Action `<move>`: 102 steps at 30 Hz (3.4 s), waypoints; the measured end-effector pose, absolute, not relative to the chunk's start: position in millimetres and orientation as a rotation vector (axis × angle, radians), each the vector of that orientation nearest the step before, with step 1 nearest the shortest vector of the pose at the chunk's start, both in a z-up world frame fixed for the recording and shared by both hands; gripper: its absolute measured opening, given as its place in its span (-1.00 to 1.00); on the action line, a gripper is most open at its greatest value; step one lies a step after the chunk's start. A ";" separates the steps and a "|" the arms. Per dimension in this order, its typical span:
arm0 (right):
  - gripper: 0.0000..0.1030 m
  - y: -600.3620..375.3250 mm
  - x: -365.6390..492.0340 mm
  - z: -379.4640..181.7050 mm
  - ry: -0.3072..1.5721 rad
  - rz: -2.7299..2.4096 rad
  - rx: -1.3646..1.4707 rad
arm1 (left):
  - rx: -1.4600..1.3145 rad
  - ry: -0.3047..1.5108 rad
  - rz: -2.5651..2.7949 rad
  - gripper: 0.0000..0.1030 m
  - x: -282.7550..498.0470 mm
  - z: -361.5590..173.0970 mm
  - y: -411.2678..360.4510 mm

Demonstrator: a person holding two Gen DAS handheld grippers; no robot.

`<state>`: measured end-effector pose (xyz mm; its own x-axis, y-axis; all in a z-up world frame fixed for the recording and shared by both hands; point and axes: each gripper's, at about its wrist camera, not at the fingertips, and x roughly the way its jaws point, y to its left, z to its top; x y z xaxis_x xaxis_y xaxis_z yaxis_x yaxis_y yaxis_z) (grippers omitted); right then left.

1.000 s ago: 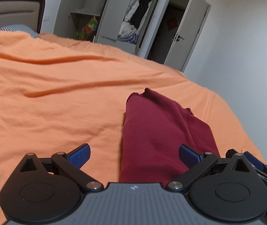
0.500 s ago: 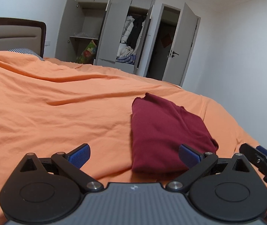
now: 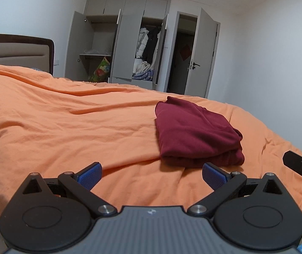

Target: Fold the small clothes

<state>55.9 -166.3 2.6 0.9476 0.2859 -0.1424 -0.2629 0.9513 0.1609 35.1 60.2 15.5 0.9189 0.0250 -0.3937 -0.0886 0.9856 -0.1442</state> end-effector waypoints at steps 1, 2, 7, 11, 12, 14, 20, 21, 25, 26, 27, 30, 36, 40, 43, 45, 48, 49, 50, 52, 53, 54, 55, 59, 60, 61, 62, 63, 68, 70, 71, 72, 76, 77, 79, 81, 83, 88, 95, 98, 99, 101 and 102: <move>0.99 -165.6 52.4 0.6 0.168 0.280 0.134 | -0.158 0.400 0.059 0.99 30.0 14.0 60.2; 0.99 -164.7 49.2 -1.3 0.171 0.280 0.125 | -0.156 0.401 0.059 0.99 26.0 12.3 60.3; 0.99 -159.0 40.7 -7.6 0.172 0.287 0.091 | -0.154 0.399 0.065 0.99 16.0 6.6 64.2; 0.99 -155.7 39.4 -10.7 0.163 0.290 0.068 | -0.169 0.397 0.076 0.99 15.5 4.7 68.1; 0.99 -155.2 39.0 -10.9 0.162 0.291 0.067 | -0.171 0.397 0.076 0.99 14.6 4.6 68.5; 0.99 -155.2 37.9 -11.8 0.158 0.291 0.067 | -0.171 0.396 0.076 0.99 13.5 4.1 69.2; 0.99 -156.1 36.9 -14.8 0.158 0.285 0.067 | -0.167 0.398 0.076 0.99 12.8 3.6 69.3; 0.99 -156.1 36.9 -15.0 0.158 0.285 0.067 | -0.168 0.399 0.076 0.99 12.8 3.5 69.5; 0.99 -156.2 36.6 -15.2 0.156 0.285 0.067 | -0.168 0.402 0.076 0.99 12.1 3.3 69.8; 0.99 -156.2 36.6 -14.9 0.157 0.286 0.067 | -0.168 0.402 0.076 0.99 12.2 3.3 69.9; 0.99 -156.2 36.7 -15.0 0.157 0.286 0.067 | -0.168 0.402 0.076 0.99 12.2 3.2 69.8; 0.99 -156.0 36.8 -15.0 0.158 0.286 0.067 | -0.168 0.402 0.075 0.99 11.8 3.2 70.1; 0.99 -156.1 36.9 -15.4 0.158 0.285 0.068 | -0.168 0.403 0.076 0.99 12.3 2.9 69.7; 0.99 -156.8 36.5 -15.2 0.159 0.285 0.068 | -0.167 0.403 0.076 0.99 11.9 2.6 69.9; 0.99 -156.9 36.6 -15.3 0.159 0.285 0.068 | -0.167 0.403 0.076 0.99 11.8 2.6 69.9; 0.99 -157.0 36.6 -15.3 0.159 0.285 0.068 | -0.167 0.403 0.076 0.99 11.9 2.6 69.8; 0.99 -157.1 36.6 -15.3 0.159 0.285 0.068 | -0.166 0.404 0.076 0.99 11.1 2.0 70.5; 0.99 -157.1 36.6 -15.3 0.159 0.285 0.068 | -0.166 0.404 0.076 0.99 11.1 1.8 70.3; 0.99 -157.1 36.7 -15.4 0.159 0.285 0.068 | -0.166 0.404 0.076 0.99 11.2 1.8 70.2; 0.99 -157.1 36.7 -15.4 0.160 0.285 0.068 | -0.166 0.405 0.076 0.99 11.2 1.8 70.1; 0.99 -157.1 36.7 -15.4 0.160 0.285 0.068 | -0.166 0.404 0.076 0.99 11.2 1.8 70.0; 0.99 -157.0 36.6 -15.3 0.159 0.285 0.068 | -0.166 0.404 0.077 0.99 11.3 1.8 70.0; 0.99 -157.0 36.6 -15.3 0.159 0.285 0.067 | -0.166 0.405 0.077 0.99 11.3 1.8 69.9; 0.99 -156.8 36.6 -15.8 0.161 0.284 0.068 | -0.166 0.405 0.076 0.99 11.4 1.1 70.4; 0.99 -156.8 36.5 -16.1 0.162 0.284 0.068 | -0.165 0.405 0.076 0.99 11.4 1.1 70.3; 0.99 -156.9 36.7 -16.7 0.162 0.284 0.068 | -0.165 0.405 0.075 0.99 11.0 0.9 70.7; 0.99 -156.8 36.9 -17.0 0.162 0.283 0.068 | -0.165 0.406 0.076 0.99 11.5 1.1 70.1; 0.99 -156.7 36.9 -16.9 0.162 0.283 0.068 | -0.163 0.407 0.077 0.99 11.2 0.2 70.3; 0.99 -157.0 36.9 -17.0 0.163 0.283 0.068 | -0.159 0.417 0.081 0.99 11.0 -2.3 71.4; 0.99 -157.2 36.8 -17.3 0.163 0.284 0.068 | -0.160 0.421 0.084 0.99 11.9 -2.8 72.4; 0.99 -157.1 36.8 -17.0 0.163 0.283 0.068 | -0.161 0.423 0.087 0.99 12.5 -3.0 72.6; 0.99 -157.0 36.8 -16.9 0.162 0.283 0.068 | -0.164 0.427 0.092 0.99 13.1 -3.1 72.9; 0.99 -157.1 36.7 -16.7 0.163 0.283 0.068 | -0.131 0.437 0.153 0.99 14.1 -2.9 72.0; 0.99 -157.2 36.6 -16.7 0.162 0.283 0.068 | -0.100 0.431 0.175 0.99 14.0 -2.7 70.1; 0.99 -157.3 36.6 -16.9 0.162 0.284 0.068 | -0.050 0.430 0.202 0.99 14.0 -2.6 66.6; 0.99 -157.0 36.7 -17.5 0.164 0.284 0.067 | -0.049 0.433 0.200 0.99 13.9 -2.6 66.9; 0.99 -156.7 36.3 -18.9 0.165 0.285 0.066 | -0.067 0.440 0.186 0.99 14.2 -2.3 68.6; 0.99 -157.0 36.0 -20.1 0.166 0.285 0.066 | -0.067 0.443 0.188 0.99 15.2 -2.8 69.5; 0.99 -156.8 36.3 -19.5 0.167 0.286 0.065 | -0.072 0.443 0.181 0.99 13.9 -2.4 71.1; 0.99 -156.8 36.2 -19.4 0.167 0.285 0.065 | -0.071 0.443 0.179 0.99 13.7 -2.4 71.1; 0.99 -156.8 36.2 -19.3 0.167 0.285 0.065 | -0.071 0.443 0.179 0.99 13.7 -2.4 71.1; 0.99 -156.9 36.2 -19.3 0.167 0.286 0.065 | -0.069 0.441 0.177 0.99 13.2 -2.3 71.5; 0.99 -157.0 36.0 -19.5 0.167 0.286 0.065 | -0.068 0.440 0.176 0.99 13.2 -2.4 71.6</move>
